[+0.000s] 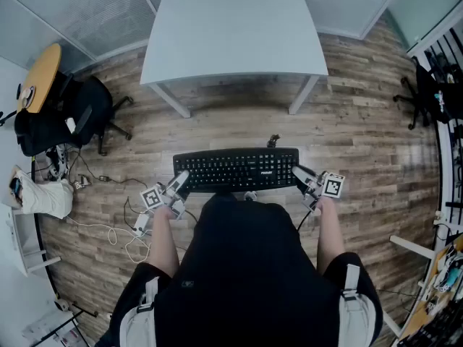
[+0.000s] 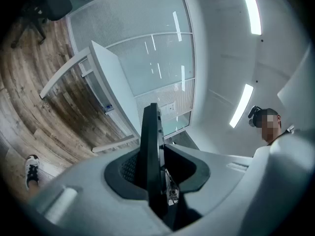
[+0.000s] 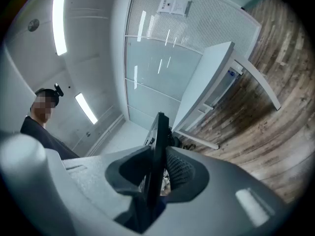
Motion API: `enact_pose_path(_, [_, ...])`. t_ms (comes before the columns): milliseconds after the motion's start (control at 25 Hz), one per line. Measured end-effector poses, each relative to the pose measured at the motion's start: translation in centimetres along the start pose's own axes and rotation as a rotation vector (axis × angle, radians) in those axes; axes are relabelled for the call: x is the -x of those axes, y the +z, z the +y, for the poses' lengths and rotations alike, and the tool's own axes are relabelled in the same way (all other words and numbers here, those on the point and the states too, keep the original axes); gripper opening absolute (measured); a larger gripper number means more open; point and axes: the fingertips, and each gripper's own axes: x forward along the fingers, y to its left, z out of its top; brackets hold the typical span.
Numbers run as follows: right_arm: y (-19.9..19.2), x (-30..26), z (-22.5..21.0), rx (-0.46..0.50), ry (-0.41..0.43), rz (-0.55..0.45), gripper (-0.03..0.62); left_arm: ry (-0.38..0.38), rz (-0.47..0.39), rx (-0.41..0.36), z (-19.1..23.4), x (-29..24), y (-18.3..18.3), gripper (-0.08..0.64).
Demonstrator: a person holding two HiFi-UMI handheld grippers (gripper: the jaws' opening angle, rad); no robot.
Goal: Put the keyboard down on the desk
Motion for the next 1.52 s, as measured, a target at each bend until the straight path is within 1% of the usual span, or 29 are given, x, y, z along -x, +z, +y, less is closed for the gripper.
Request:
enact_pose_path(160, [-0.4,0.4,0.0,-0.008,-0.008,0.004,0.094,0.015,0.007,-0.007,0.0,0.2,-0.4,0.100])
enact_pose_path(480, [-0.3,0.4,0.8,-0.006,0.000,0.002,0.094,0.004,0.018,-0.022,-0.5,-0.1,0.0,0.099])
enact_pose_path(680, [-0.7,0.4,0.5,-0.031,0.009,0.015,0.094,0.000,0.031,-0.014,0.2,0.1,-0.4,0.100])
enact_pose_path(800, [-0.6,0.1,0.3,-0.020,0.001,0.022,0.095,0.005,0.034,-0.021,1.0,0.1,-0.1,0.100])
enact_pose_path(920, [-1.0,0.1,0.1,-0.028,-0.016,0.009,0.097,0.001,0.022,-0.014,1.1,0.1,-0.1,0.100])
enact_pose_path(1080, [-0.9,0.6,0.3,-0.006,-0.015,-0.009,0.097,-0.013,0.010,-0.042,0.6,-0.2,0.1,0.100])
enact_pose_path(1360, [-0.9,0.7,1.1,0.014,-0.019,-0.037,0.098,-0.036,0.033,-0.061,0.3,-0.6,0.6,0.100])
enact_pose_path(1520, [-1.7,0.8,0.5,0.033,-0.024,-0.058,0.100,-0.053,0.036,-0.088,0.6,-0.5,0.4,0.100])
